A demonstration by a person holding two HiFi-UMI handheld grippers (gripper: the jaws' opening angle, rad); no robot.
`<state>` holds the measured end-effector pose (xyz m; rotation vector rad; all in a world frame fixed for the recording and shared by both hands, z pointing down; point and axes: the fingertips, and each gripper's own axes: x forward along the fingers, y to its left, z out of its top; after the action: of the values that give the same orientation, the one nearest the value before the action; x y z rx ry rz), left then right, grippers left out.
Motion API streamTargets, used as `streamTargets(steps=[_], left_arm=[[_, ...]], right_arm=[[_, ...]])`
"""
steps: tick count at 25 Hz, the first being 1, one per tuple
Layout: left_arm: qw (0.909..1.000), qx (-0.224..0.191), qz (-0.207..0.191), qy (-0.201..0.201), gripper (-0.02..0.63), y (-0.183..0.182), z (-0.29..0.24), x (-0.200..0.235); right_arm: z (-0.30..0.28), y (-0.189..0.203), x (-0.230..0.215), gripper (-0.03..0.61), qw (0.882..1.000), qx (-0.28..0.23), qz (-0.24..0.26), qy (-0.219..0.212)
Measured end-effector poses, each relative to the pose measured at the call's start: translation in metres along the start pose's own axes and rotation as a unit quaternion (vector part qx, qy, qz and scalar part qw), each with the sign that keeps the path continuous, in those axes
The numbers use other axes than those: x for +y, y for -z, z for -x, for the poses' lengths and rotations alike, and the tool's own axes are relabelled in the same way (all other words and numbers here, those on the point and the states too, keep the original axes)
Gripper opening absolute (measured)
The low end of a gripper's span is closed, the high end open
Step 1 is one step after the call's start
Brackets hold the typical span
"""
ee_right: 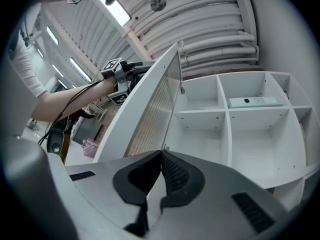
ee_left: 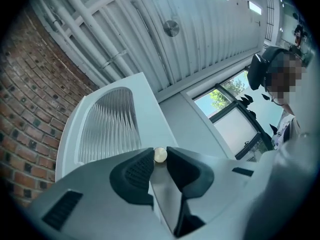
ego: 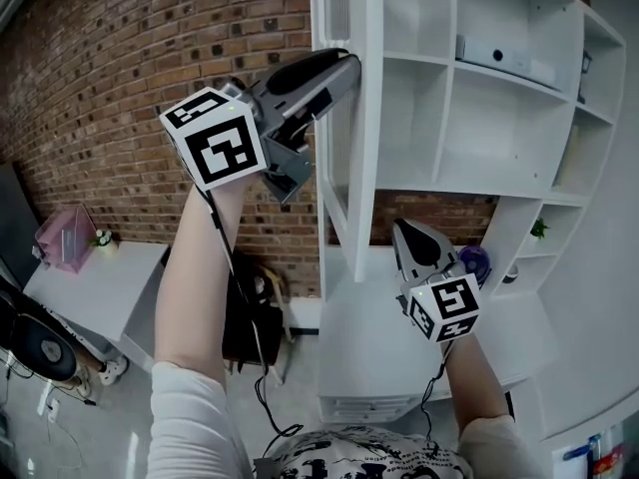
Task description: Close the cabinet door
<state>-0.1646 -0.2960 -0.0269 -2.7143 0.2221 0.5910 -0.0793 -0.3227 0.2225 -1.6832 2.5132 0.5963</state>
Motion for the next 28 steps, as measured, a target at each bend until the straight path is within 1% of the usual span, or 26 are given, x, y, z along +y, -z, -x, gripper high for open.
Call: streamTargets(steps=[5, 15, 21, 25, 28], left_arm=[[0.9998, 0.002, -0.01, -0.018, 0.092, 0.01, -0.027, -0.003], [0.996, 0.023, -0.045, -0.075, 0.091, 0.037, -0.078, -0.005], [0.9928, 0.047, -0.044, -0.101, 0.087, 0.058, -0.114, -0.002], [0.989, 0.055, -0.055, -0.126, 0.086, 0.075, -0.143, 0.005], [0.9873, 0.056, -0.054, -0.138, 0.087, 0.089, -0.165, 0.015]], right_arm=[[-0.001, 0.007, -0.033, 0.015, 1.0, 0.003, -0.002, -0.011], [0.013, 0.026, -0.078, 0.015, 0.999, -0.004, -0.007, -0.037], [0.025, 0.037, -0.114, 0.015, 0.999, -0.007, -0.009, -0.042], [0.031, 0.045, -0.144, 0.015, 0.999, -0.006, -0.011, -0.045], [0.035, 0.053, -0.167, 0.015, 0.999, -0.004, -0.017, -0.044]])
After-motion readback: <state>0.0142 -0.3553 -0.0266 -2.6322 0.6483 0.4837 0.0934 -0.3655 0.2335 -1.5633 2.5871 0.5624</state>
